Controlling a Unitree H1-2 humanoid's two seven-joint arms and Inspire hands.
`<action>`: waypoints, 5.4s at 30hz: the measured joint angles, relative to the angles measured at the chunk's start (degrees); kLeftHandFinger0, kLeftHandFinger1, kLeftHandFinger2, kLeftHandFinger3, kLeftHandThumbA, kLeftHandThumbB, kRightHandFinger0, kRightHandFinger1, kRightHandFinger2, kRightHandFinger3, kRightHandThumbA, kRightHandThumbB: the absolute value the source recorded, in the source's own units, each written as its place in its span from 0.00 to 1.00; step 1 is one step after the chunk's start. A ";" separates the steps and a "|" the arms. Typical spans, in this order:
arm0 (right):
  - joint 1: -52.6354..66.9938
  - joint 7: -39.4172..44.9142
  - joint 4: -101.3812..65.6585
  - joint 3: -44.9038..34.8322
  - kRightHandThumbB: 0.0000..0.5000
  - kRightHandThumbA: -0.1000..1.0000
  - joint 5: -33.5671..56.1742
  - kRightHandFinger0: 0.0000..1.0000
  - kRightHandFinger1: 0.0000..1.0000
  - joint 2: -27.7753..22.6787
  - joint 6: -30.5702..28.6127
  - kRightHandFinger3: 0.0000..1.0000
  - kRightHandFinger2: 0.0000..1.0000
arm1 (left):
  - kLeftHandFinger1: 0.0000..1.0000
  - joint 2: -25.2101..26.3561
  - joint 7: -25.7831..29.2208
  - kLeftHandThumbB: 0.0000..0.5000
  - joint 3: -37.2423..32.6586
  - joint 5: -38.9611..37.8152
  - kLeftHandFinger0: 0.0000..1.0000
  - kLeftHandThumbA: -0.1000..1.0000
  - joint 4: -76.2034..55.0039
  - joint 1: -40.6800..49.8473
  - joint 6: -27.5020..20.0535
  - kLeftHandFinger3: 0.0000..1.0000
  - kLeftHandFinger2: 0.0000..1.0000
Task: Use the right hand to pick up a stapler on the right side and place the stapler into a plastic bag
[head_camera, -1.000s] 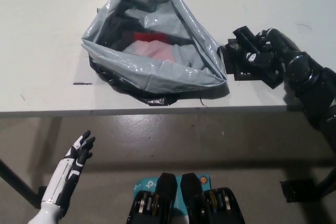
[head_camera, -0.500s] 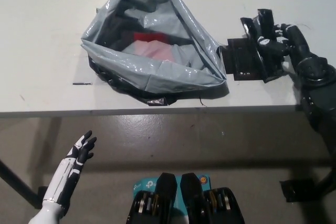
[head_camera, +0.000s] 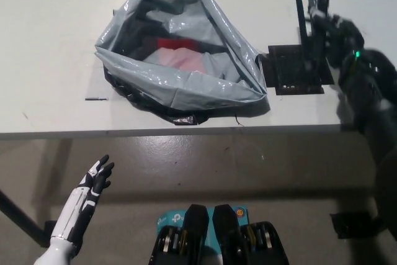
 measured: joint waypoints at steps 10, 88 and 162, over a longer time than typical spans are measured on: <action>-9.50 2.79 -7.39 -1.11 0.42 0.28 6.25 0.00 0.23 3.80 5.52 0.69 0.58 | 1.00 0.03 -0.22 0.14 0.00 0.03 1.00 1.00 -0.01 0.00 -0.05 1.00 1.00; -9.44 -2.58 -6.92 58.91 0.92 0.88 -33.97 1.00 1.00 2.23 -16.36 1.00 1.00 | 1.00 2.34 -3.80 0.08 -6.13 4.16 1.00 0.89 -0.02 -8.50 1.86 1.00 1.00; 66.74 2.62 -61.58 27.06 0.50 0.89 -13.58 1.00 1.00 3.01 -21.96 1.00 1.00 | 1.00 0.83 -3.13 0.23 -0.47 3.64 1.00 0.93 5.86 -4.37 0.22 1.00 1.00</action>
